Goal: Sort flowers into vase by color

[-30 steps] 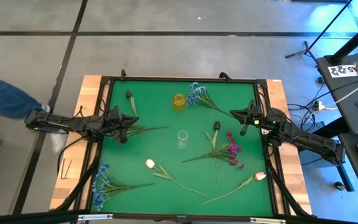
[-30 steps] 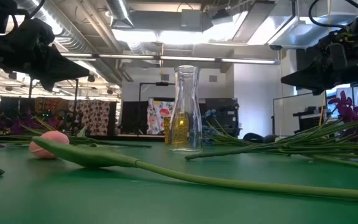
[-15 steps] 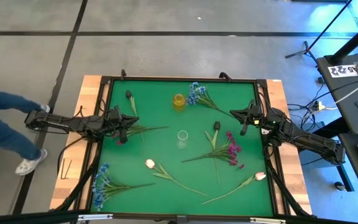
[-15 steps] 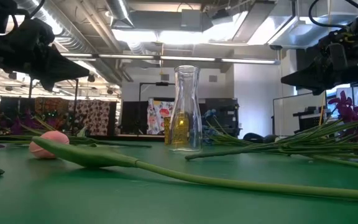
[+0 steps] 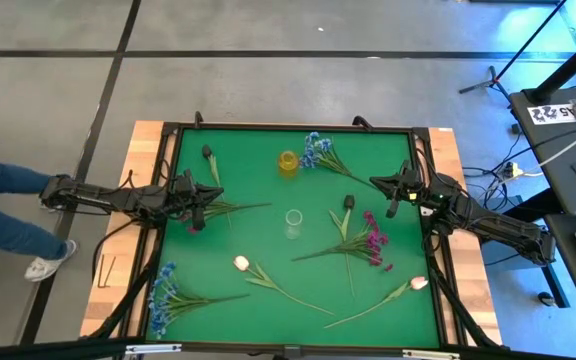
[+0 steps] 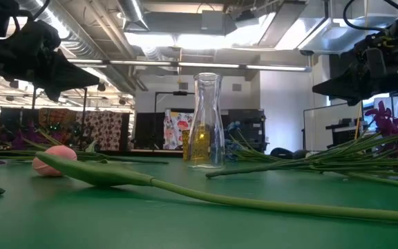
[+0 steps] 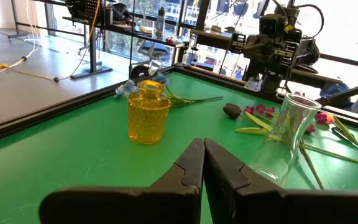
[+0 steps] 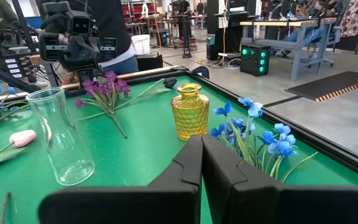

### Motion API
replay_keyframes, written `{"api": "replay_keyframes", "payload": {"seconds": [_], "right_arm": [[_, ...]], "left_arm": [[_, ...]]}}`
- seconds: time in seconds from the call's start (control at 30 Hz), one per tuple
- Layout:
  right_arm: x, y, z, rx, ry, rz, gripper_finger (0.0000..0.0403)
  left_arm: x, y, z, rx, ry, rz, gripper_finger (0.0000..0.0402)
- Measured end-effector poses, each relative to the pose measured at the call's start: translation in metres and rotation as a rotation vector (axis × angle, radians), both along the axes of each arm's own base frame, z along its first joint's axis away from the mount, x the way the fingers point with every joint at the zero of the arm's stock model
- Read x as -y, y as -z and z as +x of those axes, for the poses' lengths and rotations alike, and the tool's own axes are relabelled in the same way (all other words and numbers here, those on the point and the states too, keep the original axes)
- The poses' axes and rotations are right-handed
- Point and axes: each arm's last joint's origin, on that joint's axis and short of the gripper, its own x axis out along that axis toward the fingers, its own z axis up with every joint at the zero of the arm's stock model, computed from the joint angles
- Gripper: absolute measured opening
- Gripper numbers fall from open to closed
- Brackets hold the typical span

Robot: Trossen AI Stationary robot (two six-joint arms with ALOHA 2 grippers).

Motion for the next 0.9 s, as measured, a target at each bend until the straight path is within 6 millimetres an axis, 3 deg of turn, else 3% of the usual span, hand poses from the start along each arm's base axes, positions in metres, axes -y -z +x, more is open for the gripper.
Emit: {"api": "replay_keyframes", "payload": {"seconds": [0.67, 0.9], "right_arm": [[0.0, 0.0, 0.0, 0.003, 0.0, -0.001, 0.001], [-0.002, -0.02, 0.0, 0.19, -0.06, -0.007, 0.001]], "left_arm": [[0.0, 0.0, 0.0, 0.0, 0.0, 0.0, 0.0005], [0.0, 0.0, 0.0, 0.0, 0.0, 0.0, 0.0005]]}}
